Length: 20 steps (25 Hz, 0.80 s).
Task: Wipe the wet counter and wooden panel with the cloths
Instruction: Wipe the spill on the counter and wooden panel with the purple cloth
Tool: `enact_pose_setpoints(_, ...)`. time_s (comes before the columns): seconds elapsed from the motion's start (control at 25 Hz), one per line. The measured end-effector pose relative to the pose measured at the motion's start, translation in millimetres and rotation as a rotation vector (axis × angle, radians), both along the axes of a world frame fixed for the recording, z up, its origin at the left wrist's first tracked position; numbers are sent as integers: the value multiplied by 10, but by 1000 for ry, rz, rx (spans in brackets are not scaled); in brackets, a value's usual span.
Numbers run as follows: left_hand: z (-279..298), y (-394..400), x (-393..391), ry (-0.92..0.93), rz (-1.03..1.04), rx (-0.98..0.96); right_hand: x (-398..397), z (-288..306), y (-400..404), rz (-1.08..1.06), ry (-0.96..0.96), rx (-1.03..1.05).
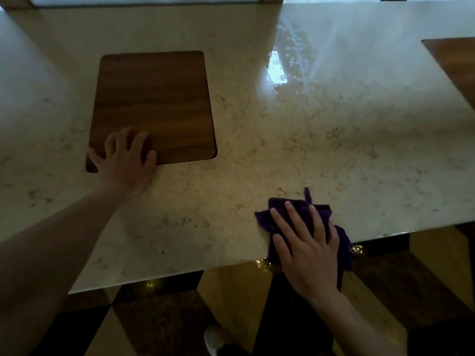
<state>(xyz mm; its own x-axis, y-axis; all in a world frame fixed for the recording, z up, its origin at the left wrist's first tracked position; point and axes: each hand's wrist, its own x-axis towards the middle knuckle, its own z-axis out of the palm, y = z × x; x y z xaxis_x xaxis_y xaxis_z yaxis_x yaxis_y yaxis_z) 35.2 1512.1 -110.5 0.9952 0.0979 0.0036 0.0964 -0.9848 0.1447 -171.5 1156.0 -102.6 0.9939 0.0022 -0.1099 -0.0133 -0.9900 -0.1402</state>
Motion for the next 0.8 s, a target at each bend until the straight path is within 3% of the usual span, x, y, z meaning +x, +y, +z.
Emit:
enact_pose_setpoints(0.16, -71, -22, 19, 30, -10, 21, 156, -25, 603, -330, 7, -15)
enact_pose_setpoints(0.4, -39, -33, 18, 55, 5, 10, 899, -43, 1117, -229, 39, 23)
enact_pose_setpoints(0.56, -4, -15, -12, 70, -34, 3, 1991, -40, 1016, -111, 50, 39)
enact_pose_setpoints(0.8, -20, 17, -20, 41, -31, 64, 4455, 16, 791, 36, 19, 55)
